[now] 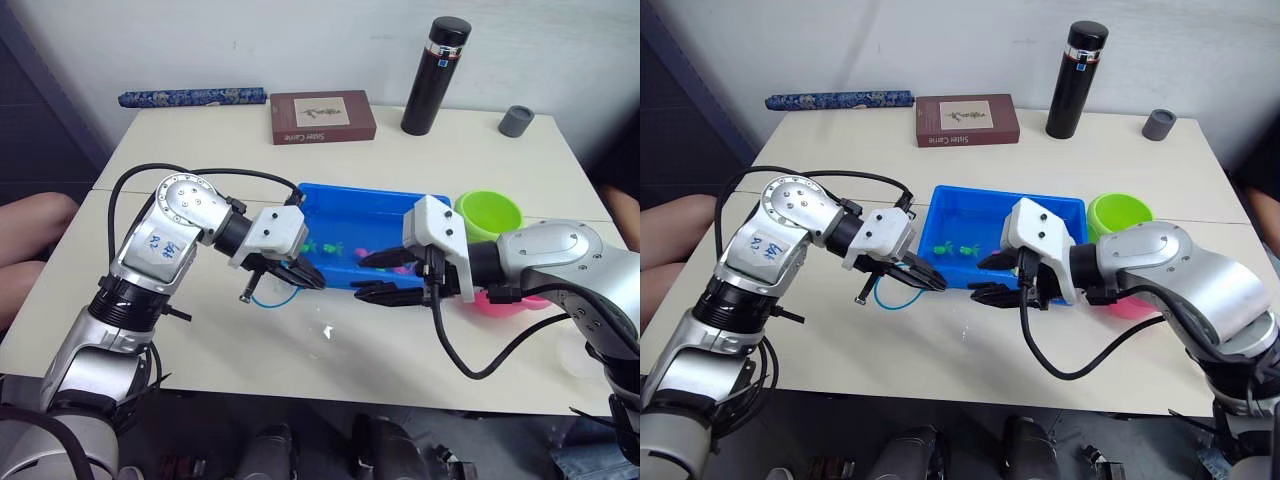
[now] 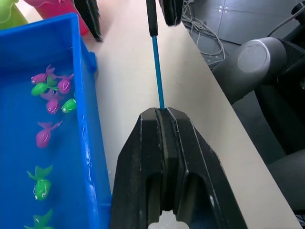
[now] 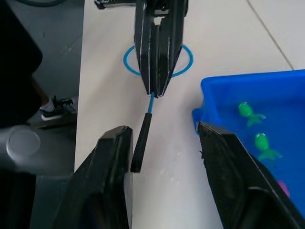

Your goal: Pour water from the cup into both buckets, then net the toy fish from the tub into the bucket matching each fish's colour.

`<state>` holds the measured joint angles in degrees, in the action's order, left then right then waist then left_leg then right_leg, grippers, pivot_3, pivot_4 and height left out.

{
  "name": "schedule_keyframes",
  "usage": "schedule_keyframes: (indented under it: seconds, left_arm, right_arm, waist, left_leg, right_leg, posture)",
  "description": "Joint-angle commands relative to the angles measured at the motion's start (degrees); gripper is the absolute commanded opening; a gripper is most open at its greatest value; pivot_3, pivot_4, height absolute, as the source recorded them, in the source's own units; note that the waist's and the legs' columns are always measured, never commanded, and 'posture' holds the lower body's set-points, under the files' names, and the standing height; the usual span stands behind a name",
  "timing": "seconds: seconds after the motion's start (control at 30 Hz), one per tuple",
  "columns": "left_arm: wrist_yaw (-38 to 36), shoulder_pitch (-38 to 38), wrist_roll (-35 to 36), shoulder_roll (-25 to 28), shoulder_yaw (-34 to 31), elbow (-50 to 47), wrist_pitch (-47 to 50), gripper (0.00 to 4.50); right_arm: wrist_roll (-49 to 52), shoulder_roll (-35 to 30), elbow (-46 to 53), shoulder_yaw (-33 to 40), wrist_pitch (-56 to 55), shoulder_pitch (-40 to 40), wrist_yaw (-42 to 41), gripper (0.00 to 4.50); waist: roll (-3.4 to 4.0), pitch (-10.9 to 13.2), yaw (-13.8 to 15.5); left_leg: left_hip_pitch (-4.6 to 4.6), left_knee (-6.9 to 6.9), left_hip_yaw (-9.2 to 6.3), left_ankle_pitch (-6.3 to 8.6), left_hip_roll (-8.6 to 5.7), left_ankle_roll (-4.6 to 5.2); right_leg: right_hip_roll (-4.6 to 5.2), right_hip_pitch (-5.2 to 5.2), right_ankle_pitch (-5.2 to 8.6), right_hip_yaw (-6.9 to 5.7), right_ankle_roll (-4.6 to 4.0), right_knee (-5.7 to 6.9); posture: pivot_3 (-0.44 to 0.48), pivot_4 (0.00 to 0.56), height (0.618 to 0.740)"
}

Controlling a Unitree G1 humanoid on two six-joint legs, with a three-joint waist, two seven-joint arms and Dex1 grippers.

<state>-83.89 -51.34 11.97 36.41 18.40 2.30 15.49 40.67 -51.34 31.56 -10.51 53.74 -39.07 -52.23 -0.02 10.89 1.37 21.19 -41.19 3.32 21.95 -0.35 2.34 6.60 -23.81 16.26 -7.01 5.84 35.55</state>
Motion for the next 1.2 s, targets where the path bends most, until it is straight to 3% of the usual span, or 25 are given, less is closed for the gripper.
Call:
schedule_keyframes:
  seconds: [0.03,0.27,0.37,0.47,0.5,1.03,1.13,1.2]
  left_arm:
    - [0.8,-1.79,-1.2,-0.57,-0.21,0.87,-1.6,0.0]
    - [0.84,-3.12,-2.21,-1.75,0.06,3.24,-2.51,0.0]
    - [1.18,-3.32,-3.01,-2.32,0.31,4.27,-3.21,0.0]
    - [1.35,-3.47,-3.2,-2.8,0.11,5.0,-3.07,0.0]
    - [1.3,-3.52,-3.34,-2.87,0.13,5.28,-3.29,0.0]
    - [1.22,-3.64,-2.02,-3.69,-0.87,6.56,-1.88,0.0]
    - [1.43,-4.77,2.36,-4.62,-3.68,6.33,4.68,0.94]
    - [1.74,-5.86,6.95,-4.49,-7.26,6.77,11.53,1.81]
  right_arm:
    - [-1.59,-0.71,1.57,0.72,-1.06,-0.6,-0.46,2.63]
    - [-3.96,0.16,1.25,0.64,-1.69,-0.06,-0.15,2.63]
    - [-4.44,0.46,1.15,0.63,-2.21,0.18,-0.38,1.73]
    - [-4.78,0.69,0.88,0.64,-2.83,0.26,-0.63,0.21]
    - [-5.05,0.84,0.77,0.64,-3.05,0.24,-0.64,0.07]
    - [-7.57,1.31,1.05,0.75,-5.05,1.46,-1.85,0.07]
    - [-7.02,1.25,1.31,1.1,-4.56,1.63,-1.94,0.0]
    - [-6.9,0.49,1.72,2.49,-4.19,1.85,-1.65,0.0]
  waist:
    - [0.0,0.0,-0.03]
    - [0.0,0.0,-0.05]
    - [0.0,0.0,-0.04]
    - [0.0,0.0,-0.04]
    - [0.0,0.0,-0.04]
    - [0.0,0.0,-0.05]
    - [0.0,0.0,-0.03]
    - [0.0,0.0,-0.05]
  left_leg:
    - [0.0,0.0,0.0,0.0,0.0,0.0]
    - [0.01,0.0,0.0,0.0,0.0,0.0]
    - [0.01,0.0,-0.01,0.0,0.0,0.0]
    - [0.01,-0.01,-0.01,0.0,0.0,0.0]
    - [0.02,-0.01,-0.01,0.0,0.0,0.0]
    - [0.01,-0.01,-0.02,0.0,0.01,0.0]
    - [0.03,-0.02,-0.03,0.0,0.0,0.0]
    - [0.04,-0.04,-0.06,0.0,0.0,0.0]
  right_leg:
    - [0.0,0.0,0.0,-0.03,0.0,0.0]
    - [0.01,0.0,0.0,-0.19,0.01,0.0]
    - [0.0,0.0,0.0,-0.2,0.01,0.0]
    - [0.0,0.0,0.0,-0.21,0.01,0.0]
    - [0.01,0.0,0.0,-0.21,0.01,0.0]
    - [0.01,0.0,0.0,-0.22,0.01,0.0]
    - [0.01,0.0,0.0,-0.23,0.01,0.01]
    - [0.01,0.01,0.0,-0.24,0.01,0.0]
  posture:
    - [0.0,0.15,0.74]
    - [0.0,0.15,0.74]
    - [0.0,0.15,0.74]
    - [0.0,0.15,0.74]
    - [0.0,0.15,0.74]
    - [0.0,0.15,0.74]
    - [0.0,0.15,0.74]
    - [0.0,0.15,0.74]
